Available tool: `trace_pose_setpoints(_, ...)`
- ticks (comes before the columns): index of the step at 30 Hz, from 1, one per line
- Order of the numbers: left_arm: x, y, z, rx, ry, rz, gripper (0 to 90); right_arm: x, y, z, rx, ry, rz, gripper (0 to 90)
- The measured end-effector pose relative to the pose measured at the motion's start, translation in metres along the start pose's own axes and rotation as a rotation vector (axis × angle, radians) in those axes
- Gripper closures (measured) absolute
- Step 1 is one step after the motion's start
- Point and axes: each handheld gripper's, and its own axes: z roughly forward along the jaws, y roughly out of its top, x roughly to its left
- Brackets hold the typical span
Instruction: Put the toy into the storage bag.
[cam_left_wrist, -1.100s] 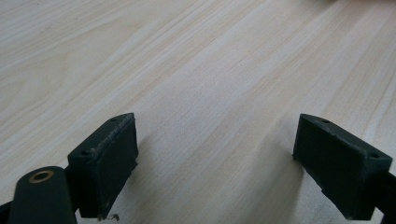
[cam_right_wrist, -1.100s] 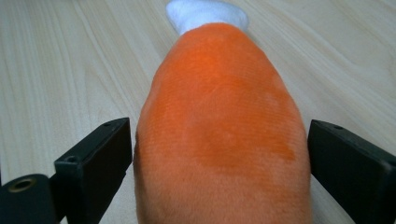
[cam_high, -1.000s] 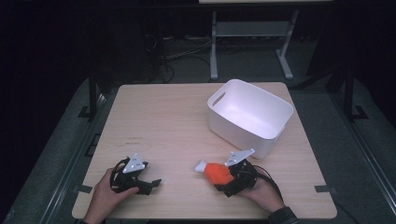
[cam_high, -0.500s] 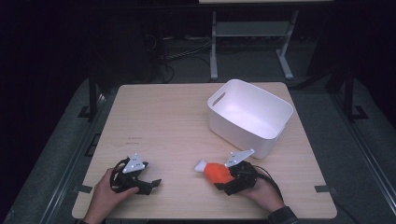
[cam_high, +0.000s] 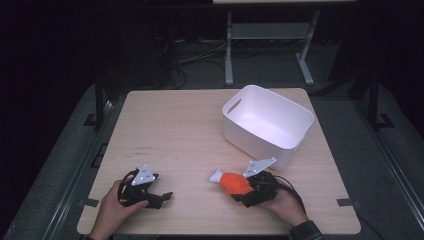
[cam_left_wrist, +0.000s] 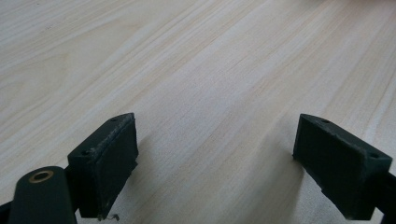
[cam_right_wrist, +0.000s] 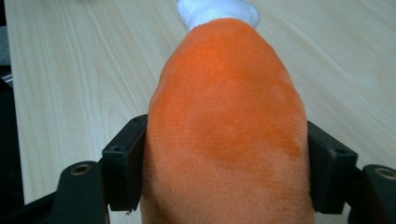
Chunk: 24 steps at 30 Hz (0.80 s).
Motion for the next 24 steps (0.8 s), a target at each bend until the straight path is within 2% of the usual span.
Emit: trace_pose_setpoints(24, 0.0, 0.0, 0.0, 0.001, 0.0, 0.0, 12.9, -0.001, 0.015, -0.029, -0.038, -0.007, -0.004, 26.3)
